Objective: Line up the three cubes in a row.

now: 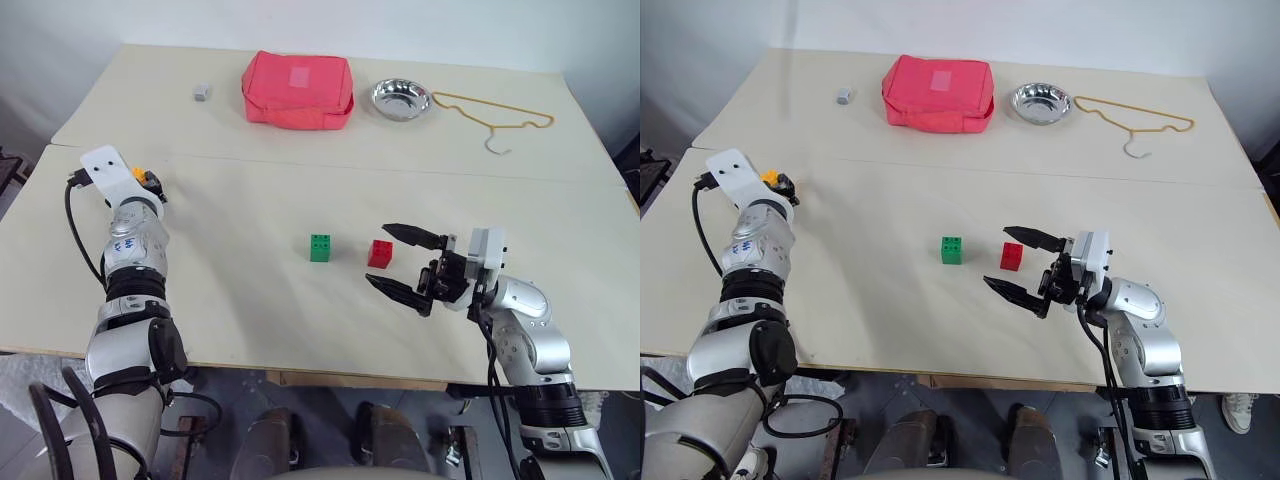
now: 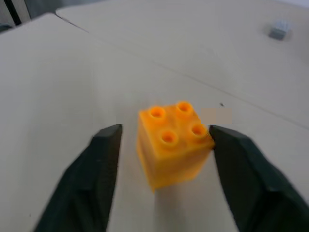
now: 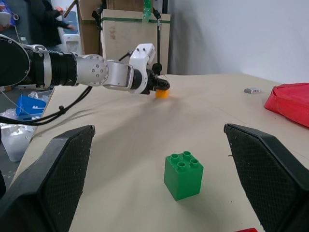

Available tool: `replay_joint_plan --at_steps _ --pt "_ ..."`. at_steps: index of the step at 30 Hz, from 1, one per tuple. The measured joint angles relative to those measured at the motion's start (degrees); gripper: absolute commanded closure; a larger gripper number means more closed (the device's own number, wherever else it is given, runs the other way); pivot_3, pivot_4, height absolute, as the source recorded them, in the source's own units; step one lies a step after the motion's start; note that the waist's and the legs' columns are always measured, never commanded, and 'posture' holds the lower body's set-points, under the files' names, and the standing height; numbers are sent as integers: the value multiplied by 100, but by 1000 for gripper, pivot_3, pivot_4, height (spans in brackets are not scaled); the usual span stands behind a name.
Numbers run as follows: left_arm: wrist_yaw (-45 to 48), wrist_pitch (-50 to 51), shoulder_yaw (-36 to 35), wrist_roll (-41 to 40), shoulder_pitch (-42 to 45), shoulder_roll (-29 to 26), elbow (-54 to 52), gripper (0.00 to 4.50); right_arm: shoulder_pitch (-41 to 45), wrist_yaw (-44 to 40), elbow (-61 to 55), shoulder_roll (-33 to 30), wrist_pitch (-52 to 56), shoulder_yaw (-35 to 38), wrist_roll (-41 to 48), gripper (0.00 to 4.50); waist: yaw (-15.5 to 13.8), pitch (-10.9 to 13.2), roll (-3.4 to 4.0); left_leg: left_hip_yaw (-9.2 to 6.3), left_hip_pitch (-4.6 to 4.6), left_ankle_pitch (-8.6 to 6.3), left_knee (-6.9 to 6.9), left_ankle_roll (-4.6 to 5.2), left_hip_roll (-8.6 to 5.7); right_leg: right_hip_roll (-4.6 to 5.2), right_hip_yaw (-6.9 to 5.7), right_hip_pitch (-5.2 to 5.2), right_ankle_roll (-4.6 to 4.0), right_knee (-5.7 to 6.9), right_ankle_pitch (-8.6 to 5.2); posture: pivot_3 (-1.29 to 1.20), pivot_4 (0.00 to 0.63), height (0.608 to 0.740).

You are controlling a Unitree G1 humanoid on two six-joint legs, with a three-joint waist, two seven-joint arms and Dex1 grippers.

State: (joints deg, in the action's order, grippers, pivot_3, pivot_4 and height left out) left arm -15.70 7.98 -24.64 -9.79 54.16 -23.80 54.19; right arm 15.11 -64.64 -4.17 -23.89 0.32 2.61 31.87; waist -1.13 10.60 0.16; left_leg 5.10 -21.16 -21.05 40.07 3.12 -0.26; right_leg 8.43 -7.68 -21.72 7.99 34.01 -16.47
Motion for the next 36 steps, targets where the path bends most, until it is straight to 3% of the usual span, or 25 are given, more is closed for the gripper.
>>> replay_joint_plan --at_steps 1,5,7,10,15,20,24,31,36 --pt "-1 -25 0 -4 17 -4 21 3007 -3 0 1 4 -18 0 -1 0 -2 0 0 0 0 0 0 0 0 0 0 0 0 0 0 0 150 740" --pt "193 -95 -39 -143 15 -12 45 3029 -4 0 1 14 -41 0 -8 0 -7 0 0 0 0 0 1 0 0 0 1 0 0 1 0 0 150 740" --pt "848 -237 -125 -398 -82 -36 -32 3029 -24 9 1 14 -51 3 -18 0 0 0 0 1 0 0 0 0 0 0 -1 -1 0 1 0 0 150 740" --pt "2565 -213 -113 -908 -435 -258 -500 3029 -136 36 -2 -2 -59 28 -28 0 48 0 0 10 -6 0 -3 0 1 0 -2 -13 0 2 0 0 150 740" --pt "7417 -27 758 -1811 -1706 -1473 -2456 3029 -702 39 -107 -471 -27 454 9 0 157 0 1 35 -11 -3 -12 -5 0 1 -3 -45 -2 19 -1 0 150 740" --pt "9315 -600 1483 -1469 -1187 -1817 -1756 3029 -1002 11 -231 -662 -32 663 34 0 94 -1 4 45 -1 6 2 -6 2 -3 -2 -24 -1 11 -2 0 150 740" --pt "10170 -1517 2076 -885 -714 -1689 -758 3029 -1146 26 -248 -696 -35 726 39 0 121 -1 4 57 -5 6 -4 -5 -2 -3 4 -39 -1 15 -2 0 150 740" --pt "10175 -2939 2680 1 -100 -1323 954 3029 -1228 87 -273 -728 -35 895 80 0 127 1 2 77 -28 5 -4 -4 -5 -2 -1 -76 -1 30 -2 0 150 740" --pt "10170 -3418 2743 335 243 -1215 1484 3029 -1374 161 -510 -738 -29 910 93 0 115 0 1 78 -27 7 2 4 2 10 2 -75 -1 43 -2 0 150 740"
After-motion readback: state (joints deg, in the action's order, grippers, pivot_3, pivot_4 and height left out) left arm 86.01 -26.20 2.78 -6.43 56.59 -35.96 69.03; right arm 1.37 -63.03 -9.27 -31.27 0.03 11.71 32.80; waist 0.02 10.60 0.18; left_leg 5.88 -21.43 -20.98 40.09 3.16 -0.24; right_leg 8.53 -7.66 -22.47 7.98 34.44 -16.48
